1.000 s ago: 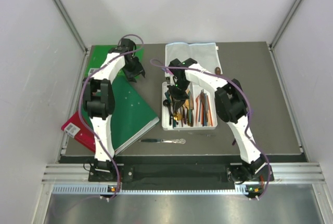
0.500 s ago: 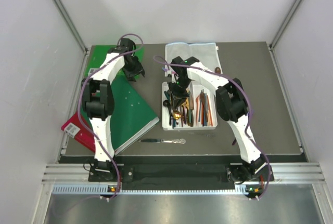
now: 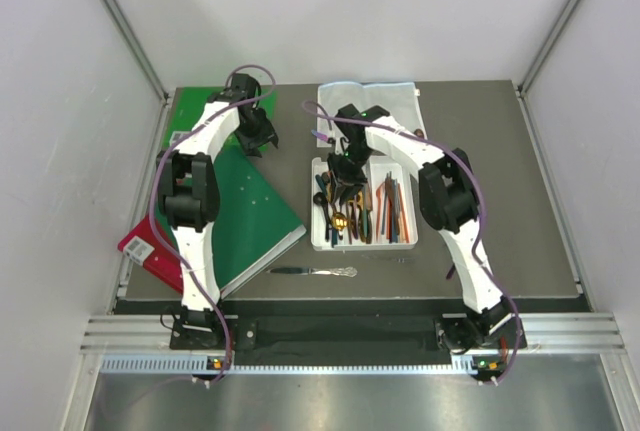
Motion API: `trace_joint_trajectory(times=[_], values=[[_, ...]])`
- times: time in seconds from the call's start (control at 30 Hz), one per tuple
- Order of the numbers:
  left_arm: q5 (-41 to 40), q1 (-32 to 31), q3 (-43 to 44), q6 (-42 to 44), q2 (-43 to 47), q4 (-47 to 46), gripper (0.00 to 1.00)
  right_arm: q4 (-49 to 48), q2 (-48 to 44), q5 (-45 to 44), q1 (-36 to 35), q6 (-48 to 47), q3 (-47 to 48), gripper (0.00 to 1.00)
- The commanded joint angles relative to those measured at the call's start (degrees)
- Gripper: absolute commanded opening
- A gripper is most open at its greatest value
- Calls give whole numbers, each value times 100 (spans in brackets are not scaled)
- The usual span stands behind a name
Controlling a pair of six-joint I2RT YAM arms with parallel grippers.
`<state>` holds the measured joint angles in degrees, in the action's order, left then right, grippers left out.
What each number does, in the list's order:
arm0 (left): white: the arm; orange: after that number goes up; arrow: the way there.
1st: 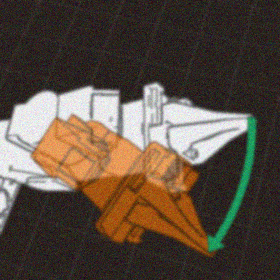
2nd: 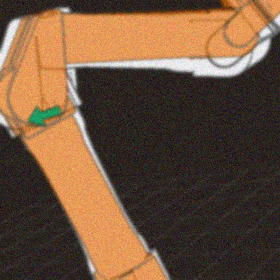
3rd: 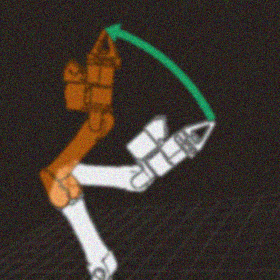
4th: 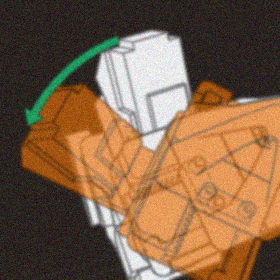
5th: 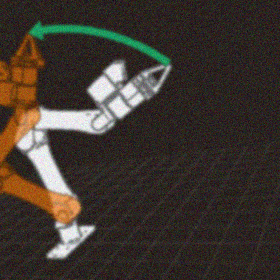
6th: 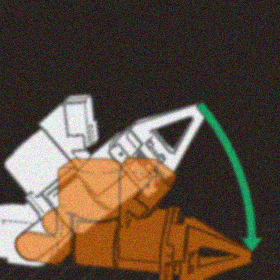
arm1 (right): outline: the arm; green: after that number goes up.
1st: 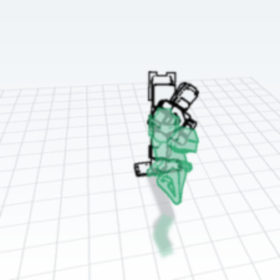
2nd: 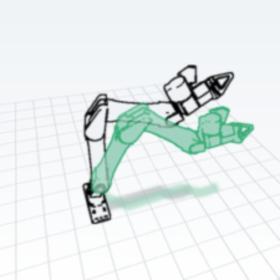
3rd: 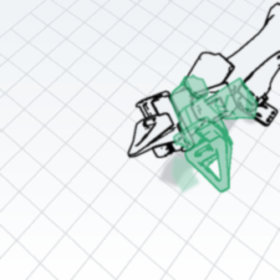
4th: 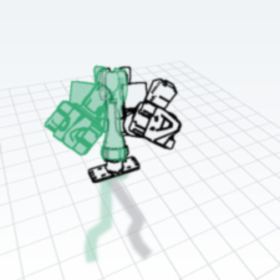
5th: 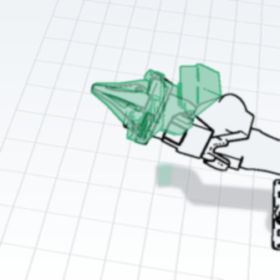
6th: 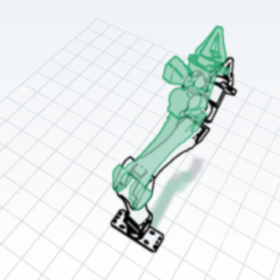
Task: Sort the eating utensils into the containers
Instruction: Place the spoon in the storage box.
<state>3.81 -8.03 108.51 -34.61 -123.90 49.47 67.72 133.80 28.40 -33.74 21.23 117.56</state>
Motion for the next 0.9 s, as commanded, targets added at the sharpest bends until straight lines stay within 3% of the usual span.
trace_joint_trajectory(times=[0.0, 0.5, 0.87], values=[[40, -14, -23, -28, 252, -157, 57, 4, -47, 51, 51, -58, 162, 29], [-21, -14, -146, -11, 296, -219, 57, 144, -100, 350, -19, -409, -347, 27], [-30, -14, -216, -2, 331, -307, 57, 241, 41, 737, -72, -524, -101, 28]])
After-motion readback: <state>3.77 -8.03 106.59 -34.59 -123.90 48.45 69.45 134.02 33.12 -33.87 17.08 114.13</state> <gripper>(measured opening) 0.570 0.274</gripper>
